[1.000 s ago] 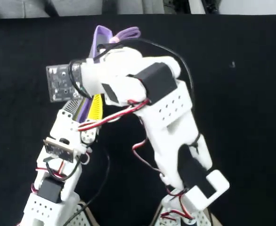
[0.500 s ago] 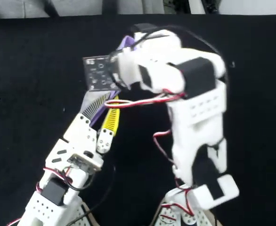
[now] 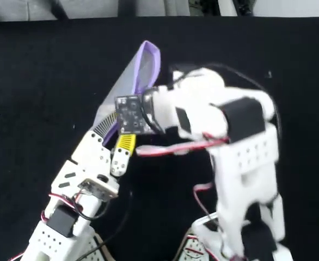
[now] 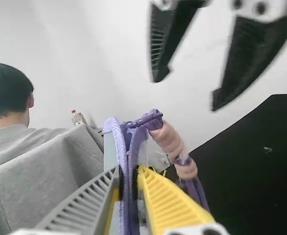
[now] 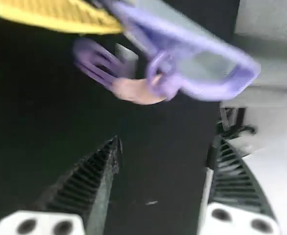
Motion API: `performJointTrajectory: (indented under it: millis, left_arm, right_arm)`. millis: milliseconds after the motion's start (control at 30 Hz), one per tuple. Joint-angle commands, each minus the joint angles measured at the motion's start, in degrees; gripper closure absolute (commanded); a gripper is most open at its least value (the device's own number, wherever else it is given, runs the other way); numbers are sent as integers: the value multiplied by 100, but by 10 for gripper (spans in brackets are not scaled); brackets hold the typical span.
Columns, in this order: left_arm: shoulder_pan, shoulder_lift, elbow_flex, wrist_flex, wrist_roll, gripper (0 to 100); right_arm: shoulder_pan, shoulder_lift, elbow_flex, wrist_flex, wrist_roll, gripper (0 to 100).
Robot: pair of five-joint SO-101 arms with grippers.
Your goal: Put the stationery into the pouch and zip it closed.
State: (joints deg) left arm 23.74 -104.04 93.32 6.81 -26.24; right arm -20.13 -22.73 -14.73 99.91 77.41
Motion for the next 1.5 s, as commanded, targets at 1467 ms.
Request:
performJointTrajectory:
  millis: [1467]
  left_arm:
    - [66,-62,-215,-484,703,972]
  right_arm:
    - [-985,-5015,7820,-7209,-5618,800]
